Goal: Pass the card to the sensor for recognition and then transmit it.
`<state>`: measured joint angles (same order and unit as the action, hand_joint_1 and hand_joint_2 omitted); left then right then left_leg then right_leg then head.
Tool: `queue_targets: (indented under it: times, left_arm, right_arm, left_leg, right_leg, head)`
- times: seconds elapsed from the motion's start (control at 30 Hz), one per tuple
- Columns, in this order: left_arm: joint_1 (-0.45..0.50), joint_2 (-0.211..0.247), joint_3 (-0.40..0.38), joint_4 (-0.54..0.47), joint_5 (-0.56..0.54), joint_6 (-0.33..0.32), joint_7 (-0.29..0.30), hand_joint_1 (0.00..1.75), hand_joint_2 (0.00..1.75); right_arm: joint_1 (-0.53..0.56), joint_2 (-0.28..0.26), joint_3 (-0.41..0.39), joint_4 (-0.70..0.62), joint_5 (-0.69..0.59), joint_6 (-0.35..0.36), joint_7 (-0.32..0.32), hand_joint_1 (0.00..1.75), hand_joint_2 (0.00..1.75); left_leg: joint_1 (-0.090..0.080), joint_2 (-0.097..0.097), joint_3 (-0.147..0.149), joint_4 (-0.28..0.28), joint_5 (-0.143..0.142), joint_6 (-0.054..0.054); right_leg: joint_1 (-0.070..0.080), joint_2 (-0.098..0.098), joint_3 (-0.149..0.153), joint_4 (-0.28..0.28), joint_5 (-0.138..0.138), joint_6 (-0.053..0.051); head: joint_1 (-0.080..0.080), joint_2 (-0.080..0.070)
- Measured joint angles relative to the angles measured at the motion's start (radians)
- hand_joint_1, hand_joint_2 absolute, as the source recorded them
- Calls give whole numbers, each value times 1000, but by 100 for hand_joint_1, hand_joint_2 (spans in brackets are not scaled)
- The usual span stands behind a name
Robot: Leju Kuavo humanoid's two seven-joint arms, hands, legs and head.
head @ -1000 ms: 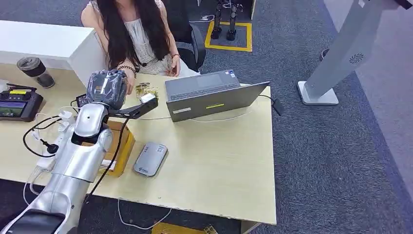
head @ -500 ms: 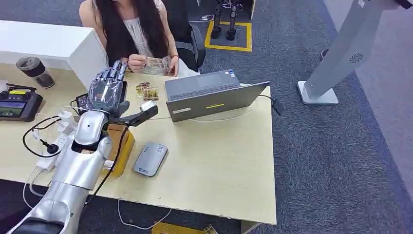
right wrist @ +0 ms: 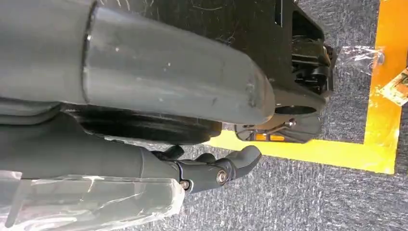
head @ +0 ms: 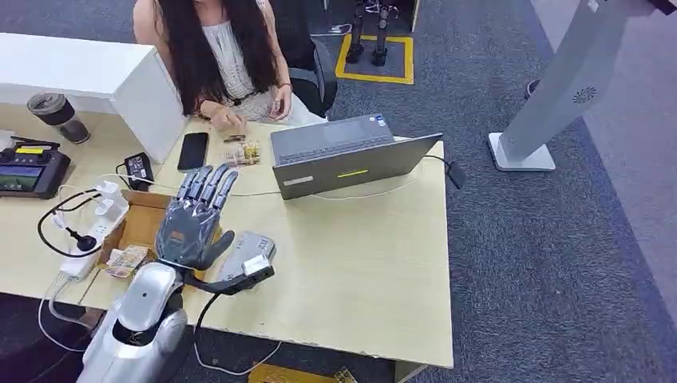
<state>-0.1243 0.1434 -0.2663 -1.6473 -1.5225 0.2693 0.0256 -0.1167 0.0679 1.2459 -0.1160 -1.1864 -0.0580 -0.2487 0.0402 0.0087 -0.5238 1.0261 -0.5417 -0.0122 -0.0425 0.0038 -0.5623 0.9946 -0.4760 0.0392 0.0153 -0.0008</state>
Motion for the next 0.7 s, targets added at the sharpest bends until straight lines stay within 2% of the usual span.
queue_targets:
  times: [0.23, 0.43, 0.7]
  left_arm:
    - [118, 41, 0, -61, 64, -48, -18, 0, 175]
    - [223, 76, 30, -101, 120, -41, -47, 0, 175]
    - [292, 90, 69, -122, 132, -34, -56, 0, 175]
  right_arm:
    - [3, 0, -19, 1, -38, 0, -18, 0, 0]
    - [5, -1, -32, 2, -53, 0, -20, 0, 0]
    - [7, -2, -35, 2, -67, 0, -20, 0, 0]
  left_leg:
    - [0, 1, 0, 0, 0, 0]
    - [0, 0, 0, 0, 0, 0]
    - [0, 0, 0, 0, 0, 0]
  right_leg:
    - [0, 1, 1, 0, 0, 0]
    - [0, 0, 0, 0, 0, 0]
    - [0, 0, 0, 0, 0, 0]
  head:
    - [0, 0]
    - [0, 0]
    - [0, 0]
